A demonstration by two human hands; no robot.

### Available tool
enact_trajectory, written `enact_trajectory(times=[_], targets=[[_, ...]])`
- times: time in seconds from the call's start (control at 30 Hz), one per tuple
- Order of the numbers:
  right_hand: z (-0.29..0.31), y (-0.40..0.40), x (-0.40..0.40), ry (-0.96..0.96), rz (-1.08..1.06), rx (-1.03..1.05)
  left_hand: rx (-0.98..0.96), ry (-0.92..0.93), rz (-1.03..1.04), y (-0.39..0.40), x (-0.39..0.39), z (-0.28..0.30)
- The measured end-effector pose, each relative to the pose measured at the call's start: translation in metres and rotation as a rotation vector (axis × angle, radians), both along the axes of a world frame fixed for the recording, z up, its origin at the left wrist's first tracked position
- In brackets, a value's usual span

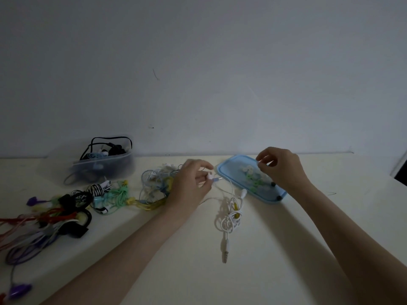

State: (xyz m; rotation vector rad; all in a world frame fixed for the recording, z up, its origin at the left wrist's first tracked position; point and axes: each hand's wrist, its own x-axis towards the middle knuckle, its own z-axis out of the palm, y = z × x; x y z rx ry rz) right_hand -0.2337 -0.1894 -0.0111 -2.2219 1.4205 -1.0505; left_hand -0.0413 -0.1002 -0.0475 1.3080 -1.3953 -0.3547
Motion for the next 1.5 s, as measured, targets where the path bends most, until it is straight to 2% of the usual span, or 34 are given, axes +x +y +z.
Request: enact_trajectory(times=[0.13, 0.27, 0.33, 0.6, 0.77, 1.07, 1.33, 1.5], targets=[[0.004, 0.008, 0.010, -0.193, 0.058, 0.147, -0.027, 0.248, -0.038, 0.000, -0.008, 0.006], [0.004, 0.029, 0.036, -0.589, 0.203, 0.338, 0.004, 0.265, -0.073, 0.002, -0.007, 0.007], [0.002, 0.039, 0.047, -0.715, 0.284, 0.455, -0.008, 0.293, -0.078, 0.001, -0.005, 0.007], [-0.015, 0.044, 0.051, -0.970, 0.367, 0.715, 0.054, 0.402, -0.117, 0.001, -0.003, 0.005], [-0.018, 0.047, 0.053, -0.962, 0.453, 0.708, 0.066, 0.429, -0.180, 0.005, -0.005, 0.009], [-0.022, 0.046, 0.056, -0.900, 0.435, 0.633, 0.068, 0.437, -0.139, 0.003, -0.004, 0.007], [-0.022, 0.044, 0.056, -0.988, 0.437, 0.657, 0.090, 0.537, -0.092, 0.006, -0.003, 0.008], [-0.021, 0.045, 0.057, -0.993, 0.437, 0.671, 0.102, 0.506, -0.059, 0.006, -0.002, 0.007]])
